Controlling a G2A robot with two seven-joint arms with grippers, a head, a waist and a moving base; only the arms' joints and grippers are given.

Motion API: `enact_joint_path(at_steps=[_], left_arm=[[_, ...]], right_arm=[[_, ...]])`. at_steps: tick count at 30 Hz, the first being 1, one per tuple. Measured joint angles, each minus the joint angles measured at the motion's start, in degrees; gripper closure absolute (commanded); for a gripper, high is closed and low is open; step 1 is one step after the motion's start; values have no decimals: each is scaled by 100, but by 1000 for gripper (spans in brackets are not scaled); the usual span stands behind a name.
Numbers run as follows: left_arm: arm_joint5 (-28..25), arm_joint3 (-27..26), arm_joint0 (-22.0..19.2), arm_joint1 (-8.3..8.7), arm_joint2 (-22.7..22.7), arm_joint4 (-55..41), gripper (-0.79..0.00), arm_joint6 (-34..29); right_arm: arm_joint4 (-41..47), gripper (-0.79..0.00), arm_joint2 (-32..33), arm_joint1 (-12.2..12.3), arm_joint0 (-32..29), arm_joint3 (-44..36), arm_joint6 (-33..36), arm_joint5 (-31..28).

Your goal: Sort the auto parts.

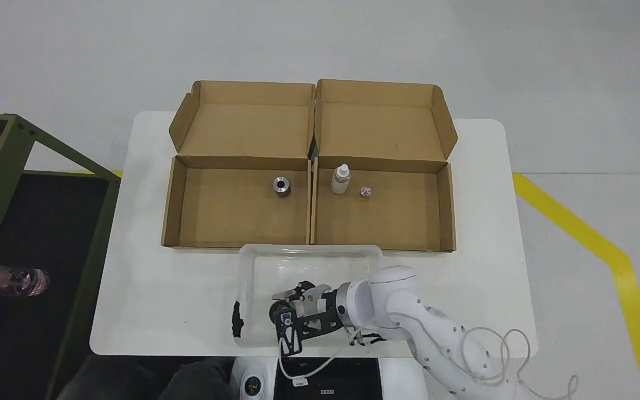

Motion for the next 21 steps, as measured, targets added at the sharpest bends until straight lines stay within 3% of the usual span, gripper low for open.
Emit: enact_joint_path(at_steps=[18, 21], left_arm=[[0, 0, 0, 0, 0, 0, -785, 0], [0, 0, 0, 0, 0, 0, -785, 0]], right_arm=[[58, -391, -62, 80, 36, -100, 4, 22], [50, -437, -82, 91, 45, -91, 8, 23]])
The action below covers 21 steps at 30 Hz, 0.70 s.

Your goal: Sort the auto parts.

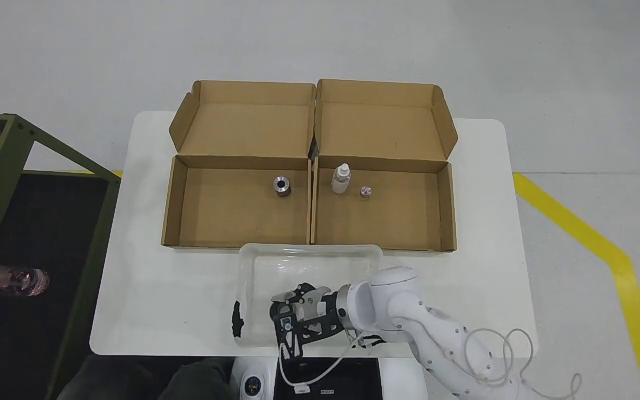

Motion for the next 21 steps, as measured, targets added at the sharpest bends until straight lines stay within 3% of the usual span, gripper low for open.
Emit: enact_joint_path(at_steps=[21], left_arm=[[0, 0, 0, 0, 0, 0, -785, 0]], right_arm=[[26, -453, -428, -83, 411, 645, -163, 240]])
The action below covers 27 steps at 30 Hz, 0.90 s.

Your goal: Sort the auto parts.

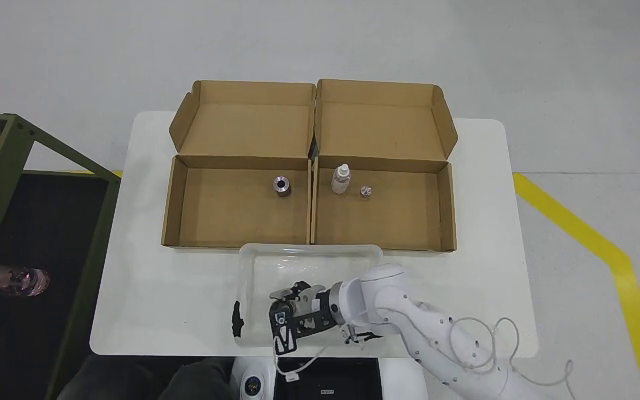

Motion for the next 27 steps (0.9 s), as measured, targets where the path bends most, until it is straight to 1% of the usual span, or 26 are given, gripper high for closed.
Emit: enact_joint_path(at_steps=[7, 9, 12, 13, 17, 22, 25, 27], left_arm=[[0, 0, 0, 0, 0, 0, -785, 0], [0, 0, 0, 0, 0, 0, -785, 0], [0, 0, 0, 0, 0, 0, -785, 0], [0, 0, 0, 0, 0, 0, -785, 0], [0, 0, 0, 0, 0, 0, -785, 0], [0, 0, 0, 0, 0, 0, -785, 0], [0, 0, 0, 0, 0, 0, -785, 0], [0, 0, 0, 0, 0, 0, -785, 0]], right_arm=[[105, -462, -224, -85, 229, 324, -50, 68], [135, -453, -265, -104, 279, 377, -57, 85], [189, -419, -319, -130, 348, 442, -66, 99], [212, -388, -335, -138, 373, 464, -71, 102], [314, -326, -362, -164, 453, 539, -107, 118], [491, -206, -382, -200, 558, 638, -160, 152], [592, -108, -398, -219, 614, 668, -184, 159], [654, -12, -393, -226, 644, 671, -192, 159]])
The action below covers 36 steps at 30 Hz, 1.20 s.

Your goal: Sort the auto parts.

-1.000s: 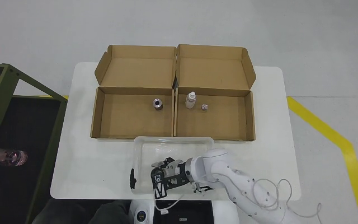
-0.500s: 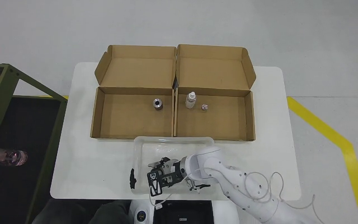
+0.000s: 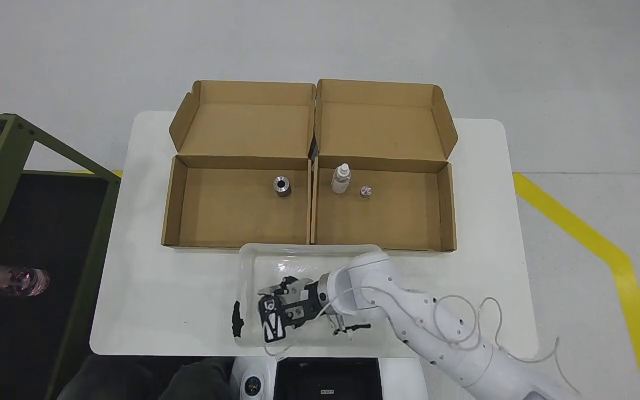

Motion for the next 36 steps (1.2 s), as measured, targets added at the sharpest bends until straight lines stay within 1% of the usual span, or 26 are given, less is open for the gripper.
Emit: enact_joint_path(at_steps=[1, 20, 36], left_arm=[[0, 0, 0, 0, 0, 0, -785, 0], [0, 0, 0, 0, 0, 0, -785, 0], [0, 0, 0, 0, 0, 0, -785, 0]], right_arm=[[36, 0, 12, -1, 17, -8, -2, 0], [682, 0, 733, 195, -159, -721, -26, -51], [1421, 0, 1221, 296, -91, -842, 70, 129]])
